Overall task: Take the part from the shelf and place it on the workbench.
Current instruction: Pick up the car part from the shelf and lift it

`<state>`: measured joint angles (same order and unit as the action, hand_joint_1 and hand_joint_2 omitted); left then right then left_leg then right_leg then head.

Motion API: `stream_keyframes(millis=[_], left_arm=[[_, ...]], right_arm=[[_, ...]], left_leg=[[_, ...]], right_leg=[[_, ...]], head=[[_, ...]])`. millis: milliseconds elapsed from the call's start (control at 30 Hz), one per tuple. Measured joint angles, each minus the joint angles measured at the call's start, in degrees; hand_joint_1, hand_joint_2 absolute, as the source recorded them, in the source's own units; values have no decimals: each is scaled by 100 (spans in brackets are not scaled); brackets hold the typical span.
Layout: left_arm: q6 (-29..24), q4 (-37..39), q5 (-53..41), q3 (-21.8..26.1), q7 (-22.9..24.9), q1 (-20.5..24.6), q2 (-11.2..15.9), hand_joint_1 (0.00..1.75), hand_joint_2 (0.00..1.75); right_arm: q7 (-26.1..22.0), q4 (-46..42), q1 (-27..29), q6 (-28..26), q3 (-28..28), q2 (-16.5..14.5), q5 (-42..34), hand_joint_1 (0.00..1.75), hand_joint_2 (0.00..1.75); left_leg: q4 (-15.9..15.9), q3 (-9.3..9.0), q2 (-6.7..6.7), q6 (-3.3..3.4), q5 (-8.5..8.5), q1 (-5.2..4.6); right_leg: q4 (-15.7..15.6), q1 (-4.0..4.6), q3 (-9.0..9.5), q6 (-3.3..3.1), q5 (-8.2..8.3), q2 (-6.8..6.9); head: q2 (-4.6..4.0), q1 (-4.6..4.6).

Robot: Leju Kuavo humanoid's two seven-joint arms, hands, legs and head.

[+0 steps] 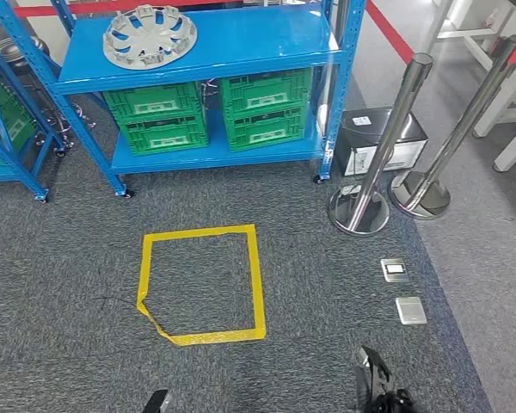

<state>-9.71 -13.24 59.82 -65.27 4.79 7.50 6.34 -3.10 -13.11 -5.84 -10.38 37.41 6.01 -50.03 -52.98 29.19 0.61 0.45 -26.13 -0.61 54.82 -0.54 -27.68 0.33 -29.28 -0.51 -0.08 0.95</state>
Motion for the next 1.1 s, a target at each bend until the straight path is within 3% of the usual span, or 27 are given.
stream_keyframes(millis=[67, 267, 467, 700, 900, 1100], left_arm=[[11, 7, -15, -71, 0, 23, 4, 0, 0], [79, 50, -99, -410, 0, 154, 23, 0, 0], [135, 79, -170, -630, 8, 222, 35, 0, 0], [163, 107, -154, -818, 119, 324, 35, 0, 0], [131, 109, -110, -882, 109, 327, 16, 0, 0], [126, 109, -229, -938, 210, 345, 4, 0, 0]], right_arm=[[-111, 8, -165, -22, 24, 98, 0, 0, 0], [-379, 19, -1350, -51, 145, 679, 3, 0, 0], [-838, -15, -2026, -117, 204, 1013, 105, 0, 0], [-719, -487, -3586, -430, 241, 1617, 707, 0, 0], [-550, -1209, -4140, -644, 190, 1834, 1218, 0, 0], [-533, -1722, -4159, -627, 25, 1906, 1758, 0, 0]], left_leg=[[-2, -1, -2, -1, 2, 0], [-23, -3, -6, 9, 16, 2], [-26, 9, 0, 8, 21, -3], [-34, 21, -4, 18, 38, -13], [-36, 27, 3, 17, 44, -11], [-35, 27, 3, 16, 44, -7]], right_leg=[[0, 0, 0, 0, 3, -2], [-1, 0, -2, 5, 18, -3], [6, 0, 0, 4, 25, 6], [13, 0, -16, 3, 37, 0], [15, 2, -22, 2, 37, 15], [15, 4, -20, 1, 37, 15]], head=[[-1, 1], [-1, 4], [-1, 6], [0, 10], [-1, 5], [-1, 8]])
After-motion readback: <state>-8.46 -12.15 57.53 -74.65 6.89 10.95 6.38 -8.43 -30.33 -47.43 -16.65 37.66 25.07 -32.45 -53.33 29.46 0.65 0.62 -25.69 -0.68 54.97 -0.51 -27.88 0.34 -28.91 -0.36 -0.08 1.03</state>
